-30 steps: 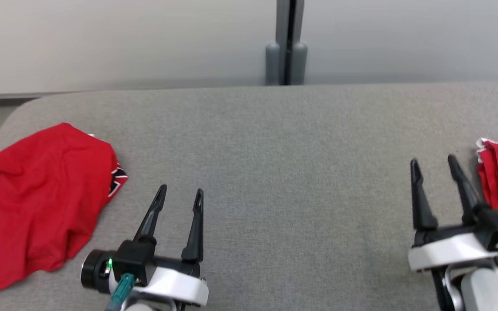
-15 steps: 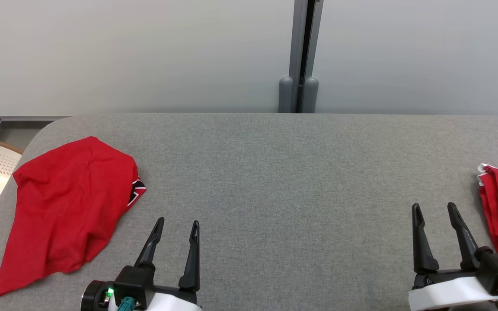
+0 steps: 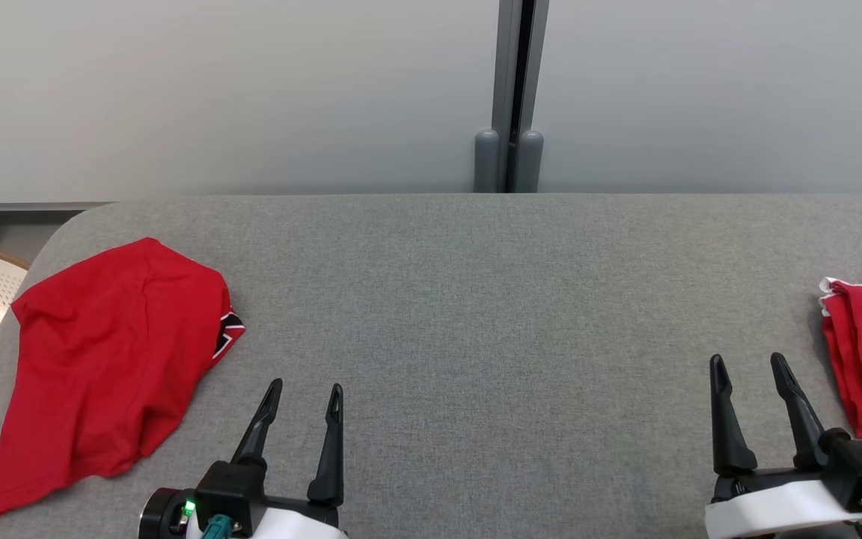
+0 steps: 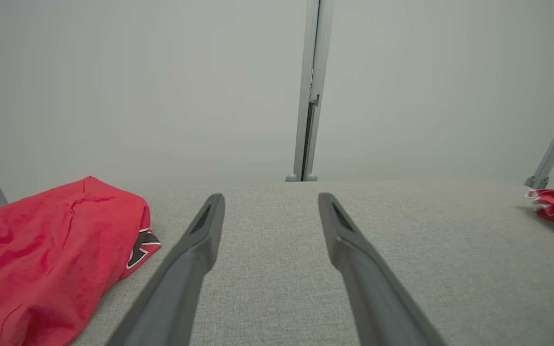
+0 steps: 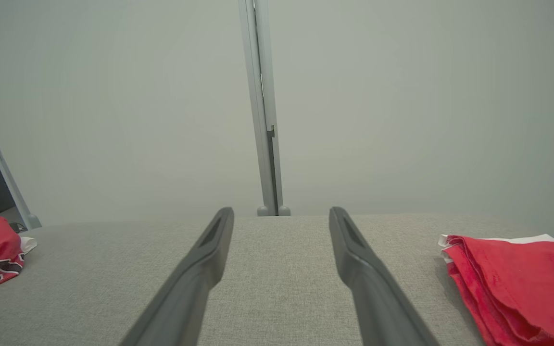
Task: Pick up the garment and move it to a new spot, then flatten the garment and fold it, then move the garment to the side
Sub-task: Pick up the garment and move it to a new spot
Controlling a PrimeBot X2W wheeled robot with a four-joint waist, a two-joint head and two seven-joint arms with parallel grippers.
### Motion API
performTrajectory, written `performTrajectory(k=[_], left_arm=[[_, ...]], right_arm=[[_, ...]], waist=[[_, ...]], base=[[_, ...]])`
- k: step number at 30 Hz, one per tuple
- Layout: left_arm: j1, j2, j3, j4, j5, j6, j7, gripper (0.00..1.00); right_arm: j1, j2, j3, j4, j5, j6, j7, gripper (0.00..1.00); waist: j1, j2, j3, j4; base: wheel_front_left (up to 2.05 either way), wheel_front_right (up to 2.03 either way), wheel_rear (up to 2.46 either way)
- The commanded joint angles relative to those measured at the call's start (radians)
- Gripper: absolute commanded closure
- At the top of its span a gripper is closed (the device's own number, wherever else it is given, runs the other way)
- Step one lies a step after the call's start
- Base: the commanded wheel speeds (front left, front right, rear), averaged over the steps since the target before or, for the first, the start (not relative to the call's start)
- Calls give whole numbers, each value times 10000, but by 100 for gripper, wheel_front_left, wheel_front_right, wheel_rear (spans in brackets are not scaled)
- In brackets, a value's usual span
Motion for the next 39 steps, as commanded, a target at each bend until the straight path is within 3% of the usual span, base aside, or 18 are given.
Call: performTrajectory(k=[1, 13, 17, 31, 39], left_arm=[[100, 38, 45, 16, 71, -24, 2, 0], [-49, 38, -76, 137, 64, -60, 0, 0], [-151, 38, -108, 169, 39, -14, 0, 0], [170, 38, 317, 204, 94, -103, 2, 0], [368, 32, 844, -271, 4, 182, 2, 0]], right_arm=[[-42, -5, -18, 25, 76, -18, -57, 0], [-27, -6, 261, 90, 275, -18, -57, 0], [70, -2, 552, 75, 323, -18, -56, 0], [76, -10, 1603, 250, 748, -13, -56, 0], [-467, -16, 2414, 515, 841, -13, -56, 0]], waist=[[0, -1, 5, 0], [0, -1, 20, 294], [0, -1, 75, 840], [0, -1, -237, 3768], [0, -1, 32, 4128]], base=[[0, 0, 0], [0, 0, 0], [0, 0, 0], [0, 0, 0], [0, 0, 0]])
